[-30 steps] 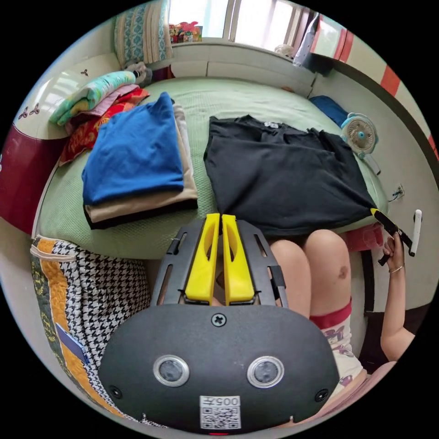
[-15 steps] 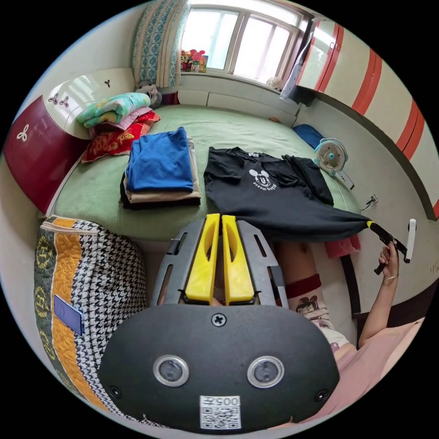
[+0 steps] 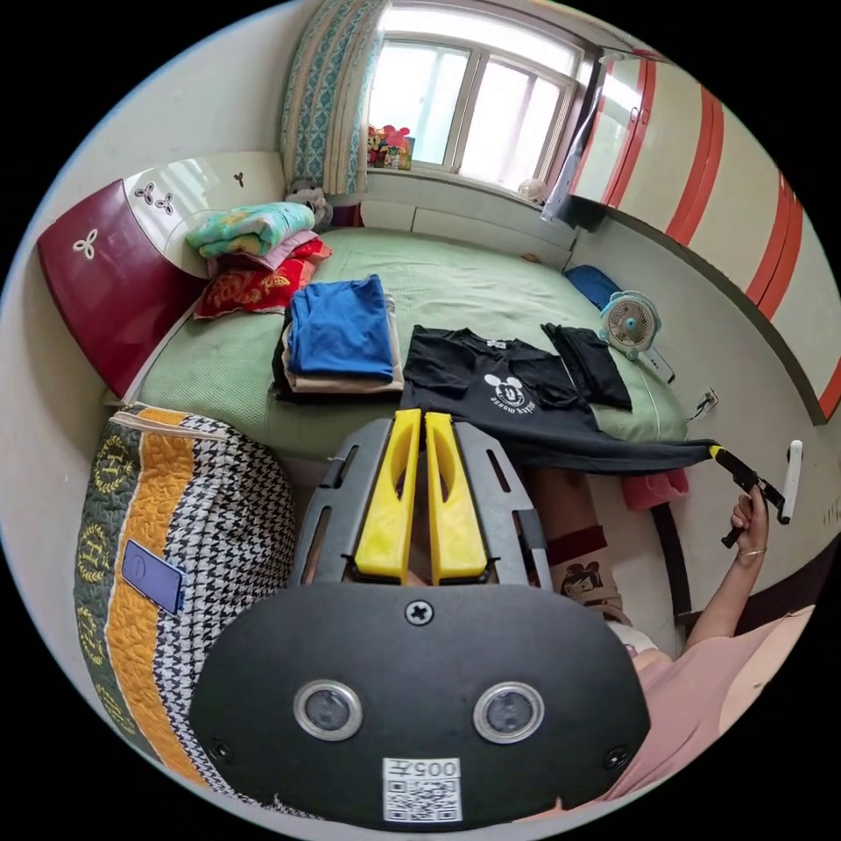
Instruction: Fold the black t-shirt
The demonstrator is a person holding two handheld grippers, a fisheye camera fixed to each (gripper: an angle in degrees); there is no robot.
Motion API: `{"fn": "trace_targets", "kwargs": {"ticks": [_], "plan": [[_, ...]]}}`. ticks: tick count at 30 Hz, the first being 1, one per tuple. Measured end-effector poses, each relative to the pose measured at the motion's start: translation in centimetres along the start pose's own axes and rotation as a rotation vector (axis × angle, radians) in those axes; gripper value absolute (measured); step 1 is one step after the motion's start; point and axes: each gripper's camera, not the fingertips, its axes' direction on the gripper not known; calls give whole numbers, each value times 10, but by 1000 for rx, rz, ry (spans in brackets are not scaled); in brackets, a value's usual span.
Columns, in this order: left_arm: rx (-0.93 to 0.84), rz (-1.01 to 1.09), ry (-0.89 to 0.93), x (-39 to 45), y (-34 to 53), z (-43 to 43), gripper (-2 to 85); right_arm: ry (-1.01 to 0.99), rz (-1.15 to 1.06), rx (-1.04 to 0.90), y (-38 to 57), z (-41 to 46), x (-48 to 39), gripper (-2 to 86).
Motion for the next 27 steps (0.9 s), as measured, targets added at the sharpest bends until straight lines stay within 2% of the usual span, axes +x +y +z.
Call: {"fn": "trace_targets", "kwargs": {"ticks": [8, 17, 21, 27], "plan": [[-92, -39, 6, -9, -32, 54, 4, 14, 46, -71, -30, 60, 4, 11], [-133, 19, 13, -10, -134, 132, 6, 48, 34, -80, -115, 137, -1, 15], [-173, 51, 10, -8, -212, 199, 10, 97, -16, -92, -177, 186, -10, 20], [-204, 15, 53, -8, -323, 332, 45, 135, 9, -129, -303, 323, -17, 36]]}}
